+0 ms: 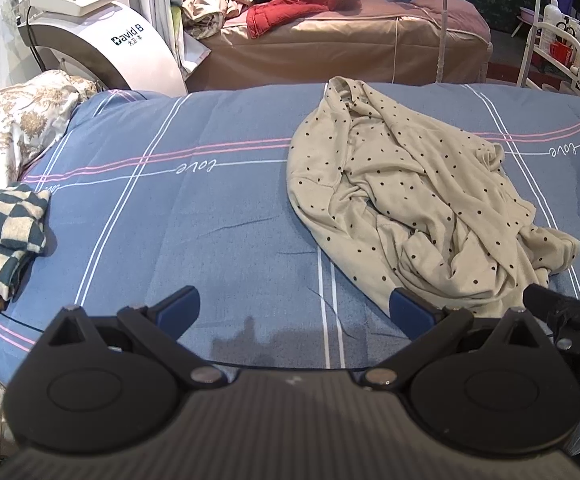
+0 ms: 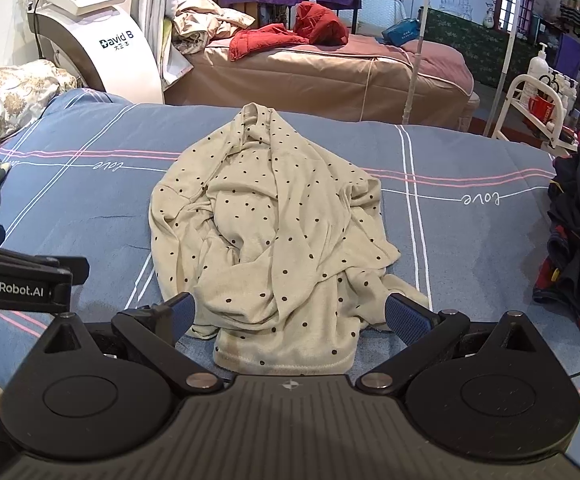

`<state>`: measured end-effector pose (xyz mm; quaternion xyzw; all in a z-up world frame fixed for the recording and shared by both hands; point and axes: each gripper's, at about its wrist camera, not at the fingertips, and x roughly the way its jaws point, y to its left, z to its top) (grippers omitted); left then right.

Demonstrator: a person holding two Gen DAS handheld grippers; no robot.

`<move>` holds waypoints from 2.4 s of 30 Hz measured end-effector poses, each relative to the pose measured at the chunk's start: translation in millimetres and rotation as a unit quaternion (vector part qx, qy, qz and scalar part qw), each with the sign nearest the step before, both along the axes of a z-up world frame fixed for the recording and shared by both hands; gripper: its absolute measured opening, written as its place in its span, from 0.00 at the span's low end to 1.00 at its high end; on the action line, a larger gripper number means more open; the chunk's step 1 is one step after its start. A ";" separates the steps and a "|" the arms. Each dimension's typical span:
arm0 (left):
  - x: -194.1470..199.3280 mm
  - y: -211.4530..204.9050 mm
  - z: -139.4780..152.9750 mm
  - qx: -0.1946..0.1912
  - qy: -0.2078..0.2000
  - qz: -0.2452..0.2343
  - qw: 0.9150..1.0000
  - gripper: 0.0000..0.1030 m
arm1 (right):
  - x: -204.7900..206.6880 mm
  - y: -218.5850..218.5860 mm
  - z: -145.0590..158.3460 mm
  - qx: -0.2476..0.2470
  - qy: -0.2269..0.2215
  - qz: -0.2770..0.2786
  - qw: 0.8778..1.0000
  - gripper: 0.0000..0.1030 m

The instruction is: Fold small clothes

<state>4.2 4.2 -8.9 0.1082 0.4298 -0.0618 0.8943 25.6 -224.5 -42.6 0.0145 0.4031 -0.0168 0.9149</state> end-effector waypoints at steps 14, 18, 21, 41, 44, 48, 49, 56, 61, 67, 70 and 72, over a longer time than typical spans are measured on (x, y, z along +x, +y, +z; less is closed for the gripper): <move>0.1 4.1 1.3 -0.012 -0.011 0.000 1.000 1.00 | 0.4 3.9 -0.7 0.002 0.007 -0.001 1.000 1.00; -0.1 1.9 -0.6 -0.005 -0.010 -0.002 1.000 1.00 | 3.0 3.3 0.7 0.020 0.011 -0.004 1.000 1.00; -0.1 2.0 -1.3 -0.007 -0.009 -0.003 1.000 1.00 | 5.6 2.3 1.9 0.026 0.017 -0.016 0.999 1.00; 0.6 5.5 -4.0 -0.005 -0.009 0.002 1.000 1.00 | 4.3 -0.1 7.1 -0.002 -0.002 -0.023 1.000 1.00; 0.6 5.5 -4.4 -0.005 -0.008 0.001 1.000 1.00 | 4.2 -1.3 6.0 0.004 0.002 -0.024 1.000 1.00; 1.0 5.4 -4.7 -0.005 -0.007 0.001 1.000 1.00 | 4.2 -2.4 5.2 0.012 0.004 -0.027 1.000 1.00; 1.1 5.3 -5.2 -0.005 -0.006 0.001 1.000 1.00 | 4.1 -2.5 5.0 0.013 0.004 -0.028 1.000 1.00; 1.6 4.3 -8.5 -0.006 -0.003 0.004 1.000 1.00 | 4.9 -2.9 3.4 0.013 0.011 -0.032 0.999 1.00; -0.4 9.2 -13.6 -0.023 -0.024 0.012 0.999 1.00 | 4.0 -14.1 -4.4 0.061 0.020 -0.040 0.997 1.00; 3.2 25.8 -39.6 -0.036 -0.022 0.011 0.999 1.00 | -6.5 -35.3 -15.6 0.097 0.000 -0.055 0.994 1.00; 9.4 32.1 -51.1 -0.041 -0.034 0.014 0.998 1.00 | -4.8 -42.8 -19.5 0.112 -0.008 -0.031 0.993 1.00; 16.7 32.4 -58.8 -0.066 -0.027 0.001 0.997 1.00 | 1.0 -47.5 -24.8 0.137 -0.004 -0.021 0.990 1.00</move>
